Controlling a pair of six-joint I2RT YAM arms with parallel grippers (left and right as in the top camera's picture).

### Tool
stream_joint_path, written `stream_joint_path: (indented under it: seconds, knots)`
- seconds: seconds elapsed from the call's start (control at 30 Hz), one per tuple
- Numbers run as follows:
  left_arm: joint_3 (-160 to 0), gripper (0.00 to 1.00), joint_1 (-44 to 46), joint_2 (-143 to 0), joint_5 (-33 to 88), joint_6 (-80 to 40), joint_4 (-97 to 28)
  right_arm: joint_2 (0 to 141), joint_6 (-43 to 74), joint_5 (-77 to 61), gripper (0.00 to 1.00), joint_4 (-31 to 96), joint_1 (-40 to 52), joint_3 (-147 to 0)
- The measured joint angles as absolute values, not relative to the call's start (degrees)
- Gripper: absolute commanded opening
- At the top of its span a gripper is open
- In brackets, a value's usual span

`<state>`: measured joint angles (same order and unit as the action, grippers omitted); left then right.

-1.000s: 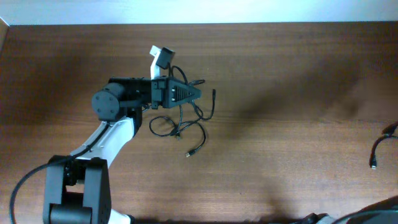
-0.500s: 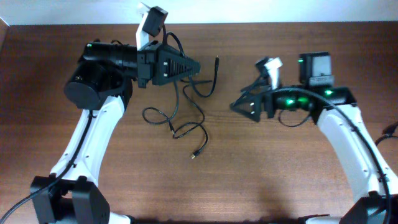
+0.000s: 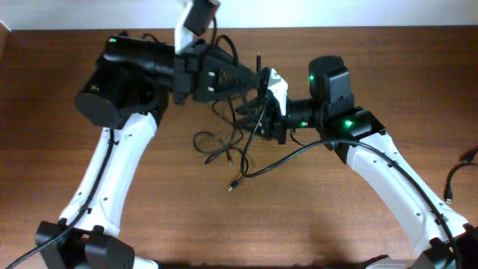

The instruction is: Untangle cables

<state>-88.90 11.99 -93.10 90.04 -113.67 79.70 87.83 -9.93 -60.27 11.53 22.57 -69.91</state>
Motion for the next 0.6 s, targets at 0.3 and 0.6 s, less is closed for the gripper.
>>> stream_joint_path:
  seconds: [0.3,0.6]
  knots:
    - [-88.90,0.08,12.84,-93.10,89.80,-113.67,79.70,87.83,-8.03,-58.30,0.04,10.07,22.72,-69.91]
    - [-88.90,0.48,14.35,-93.10,89.89,-113.86,79.55,87.83,-7.57,-57.89,0.04,9.72,22.72,-69.91]
